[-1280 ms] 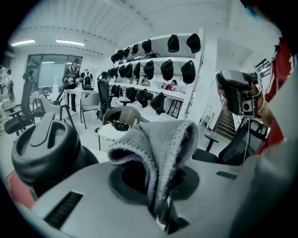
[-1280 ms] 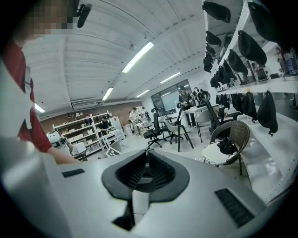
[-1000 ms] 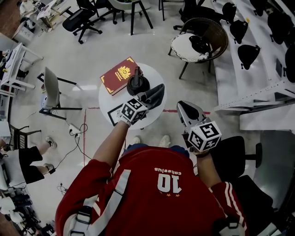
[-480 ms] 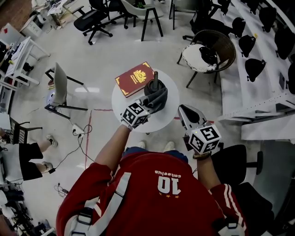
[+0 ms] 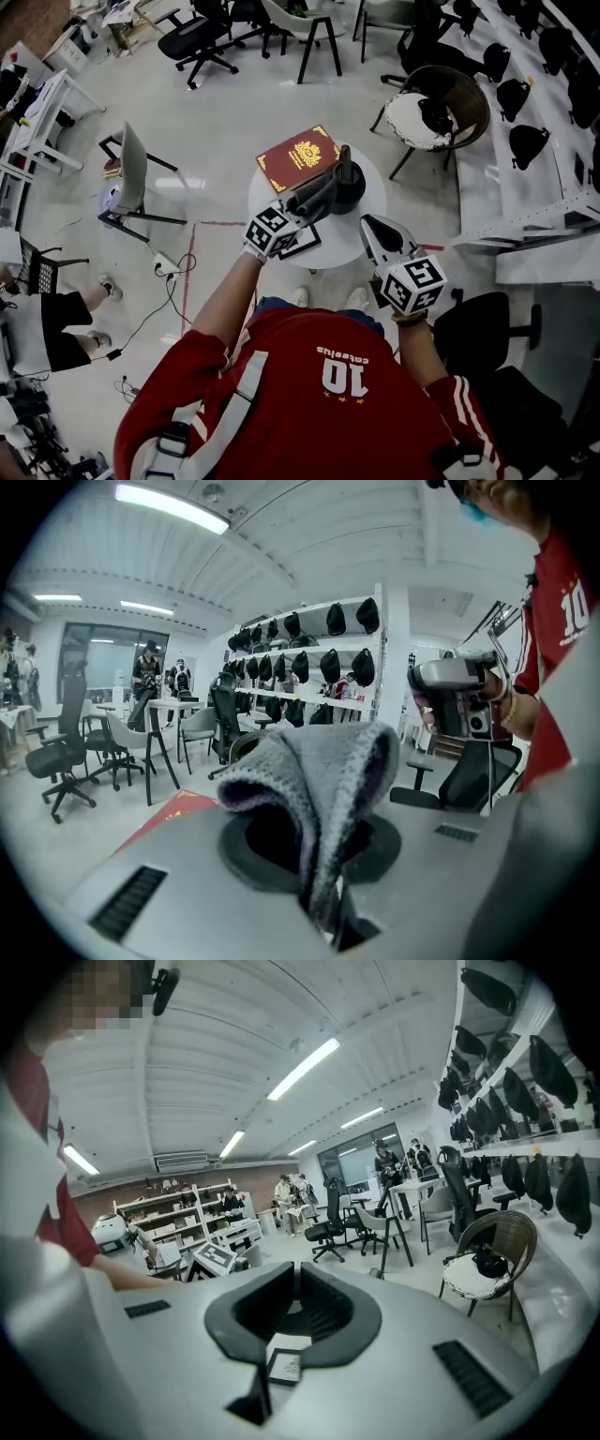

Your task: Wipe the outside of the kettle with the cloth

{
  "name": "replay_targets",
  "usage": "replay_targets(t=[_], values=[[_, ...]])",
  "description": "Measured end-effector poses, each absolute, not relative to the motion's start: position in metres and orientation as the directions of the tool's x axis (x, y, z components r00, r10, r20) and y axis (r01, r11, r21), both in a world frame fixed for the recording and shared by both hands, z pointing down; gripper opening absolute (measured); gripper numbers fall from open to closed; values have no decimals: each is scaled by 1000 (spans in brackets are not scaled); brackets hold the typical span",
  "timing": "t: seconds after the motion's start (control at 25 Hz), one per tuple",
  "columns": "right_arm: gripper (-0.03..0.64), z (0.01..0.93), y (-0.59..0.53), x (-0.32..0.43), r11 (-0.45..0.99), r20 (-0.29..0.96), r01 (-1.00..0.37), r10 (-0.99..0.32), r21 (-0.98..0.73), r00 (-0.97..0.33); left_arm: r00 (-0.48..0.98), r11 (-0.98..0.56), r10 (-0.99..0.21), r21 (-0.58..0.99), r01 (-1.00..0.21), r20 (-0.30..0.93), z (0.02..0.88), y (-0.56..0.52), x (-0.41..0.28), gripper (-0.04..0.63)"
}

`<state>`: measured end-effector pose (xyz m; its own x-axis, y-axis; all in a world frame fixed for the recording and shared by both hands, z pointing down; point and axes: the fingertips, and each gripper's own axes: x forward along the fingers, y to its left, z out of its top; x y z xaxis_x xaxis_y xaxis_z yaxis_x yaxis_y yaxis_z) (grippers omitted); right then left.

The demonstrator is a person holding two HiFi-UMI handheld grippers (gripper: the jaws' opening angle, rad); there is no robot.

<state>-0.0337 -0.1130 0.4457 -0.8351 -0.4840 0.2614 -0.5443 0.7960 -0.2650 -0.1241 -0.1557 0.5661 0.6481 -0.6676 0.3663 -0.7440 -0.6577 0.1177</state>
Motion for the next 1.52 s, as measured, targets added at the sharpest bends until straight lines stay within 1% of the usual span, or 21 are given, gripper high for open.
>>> replay_targets(t=[0.36,0.64,0.96,1.2,1.52], values=[[34,458,-109,-46,723,288,-644,-579,-250,-763,657,-678,-649,100,-728,384,581,-155,-178,46],[34,471,-109,-42,665,325,-706,-629,-244,-706,663,-707,-621,65,-704,418,601,-179,-200,46],[34,480,-123,-37,613,354,-751,-665,-246,-658,681,-733,-583,76,-676,443,632,-224,-206,46],[34,487,-135,-25,575,386,-784,-686,-232,-617,688,-779,-523,46,-626,504,666,-252,-196,46],[34,498,-136,-1,510,424,-832,-718,-218,-552,707,-783,-459,130,-608,538,703,-291,-185,46]])
